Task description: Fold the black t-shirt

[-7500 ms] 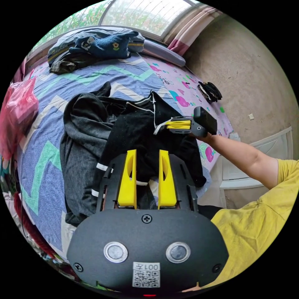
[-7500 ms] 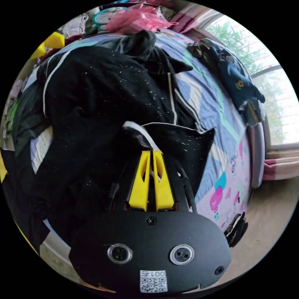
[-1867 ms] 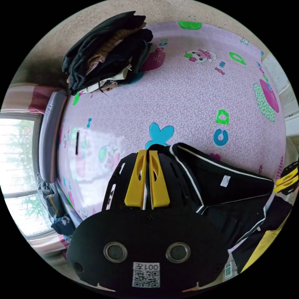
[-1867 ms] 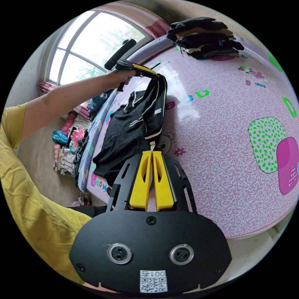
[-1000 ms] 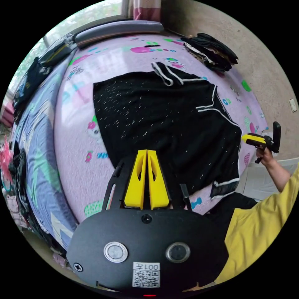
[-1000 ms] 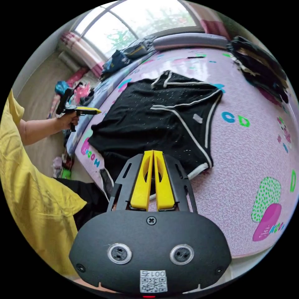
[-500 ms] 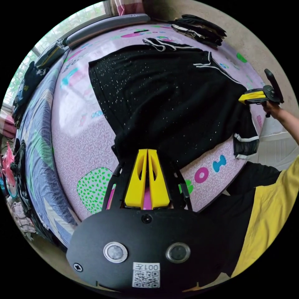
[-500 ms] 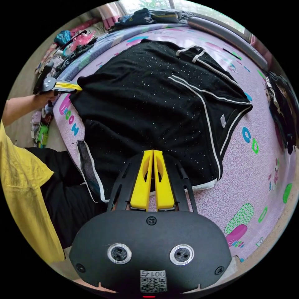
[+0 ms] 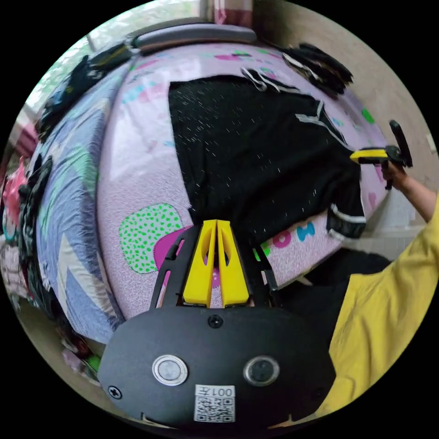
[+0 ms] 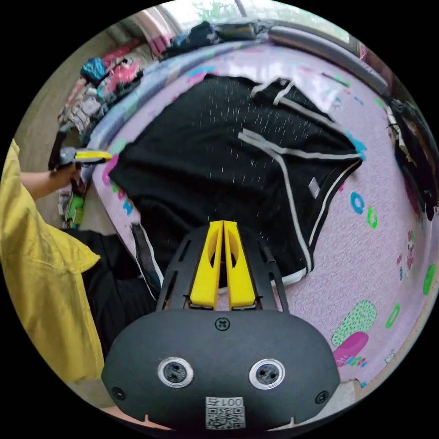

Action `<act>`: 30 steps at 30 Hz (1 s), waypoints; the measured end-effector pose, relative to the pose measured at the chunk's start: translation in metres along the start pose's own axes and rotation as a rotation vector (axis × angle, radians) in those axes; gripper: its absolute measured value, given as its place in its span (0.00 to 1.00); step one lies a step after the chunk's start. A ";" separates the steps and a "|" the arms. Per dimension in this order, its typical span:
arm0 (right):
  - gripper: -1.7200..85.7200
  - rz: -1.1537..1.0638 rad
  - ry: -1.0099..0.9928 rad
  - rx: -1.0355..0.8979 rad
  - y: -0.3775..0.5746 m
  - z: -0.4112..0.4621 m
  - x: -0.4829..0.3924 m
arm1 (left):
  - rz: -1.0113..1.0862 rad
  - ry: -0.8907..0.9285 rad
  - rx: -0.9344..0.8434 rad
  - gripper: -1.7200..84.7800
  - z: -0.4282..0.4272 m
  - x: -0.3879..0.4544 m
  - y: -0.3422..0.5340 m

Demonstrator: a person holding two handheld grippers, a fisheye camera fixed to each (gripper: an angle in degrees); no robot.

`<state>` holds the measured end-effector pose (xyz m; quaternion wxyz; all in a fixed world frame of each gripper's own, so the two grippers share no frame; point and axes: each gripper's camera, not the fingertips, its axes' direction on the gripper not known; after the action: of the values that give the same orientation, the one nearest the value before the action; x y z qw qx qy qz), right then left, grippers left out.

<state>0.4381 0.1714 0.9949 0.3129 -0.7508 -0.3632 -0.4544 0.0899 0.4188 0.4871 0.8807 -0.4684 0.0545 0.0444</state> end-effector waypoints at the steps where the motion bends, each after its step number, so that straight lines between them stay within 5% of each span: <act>1: 0.03 -0.011 0.012 0.038 -0.006 -0.007 0.001 | -0.056 -0.016 0.047 0.00 -0.016 -0.008 -0.003; 7: 0.07 -0.300 0.205 0.207 -0.099 -0.013 -0.005 | -0.065 0.104 0.275 0.00 -0.051 -0.024 -0.068; 18: 0.10 -0.757 0.490 0.048 -0.193 0.055 -0.039 | 0.055 0.377 0.344 0.00 -0.029 0.014 -0.212; 25: 0.03 -0.637 0.519 0.107 -0.223 0.022 -0.010 | 0.045 0.393 0.375 0.01 -0.046 0.020 -0.203; 30: 0.02 -0.220 0.321 0.247 -0.258 -0.055 0.107 | 0.052 0.375 0.396 0.01 -0.056 0.028 -0.219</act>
<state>0.2338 0.2951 1.1500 0.4050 -0.5808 -0.4410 -0.5515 0.1433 0.2514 0.6320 0.9281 -0.2858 0.2365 -0.0321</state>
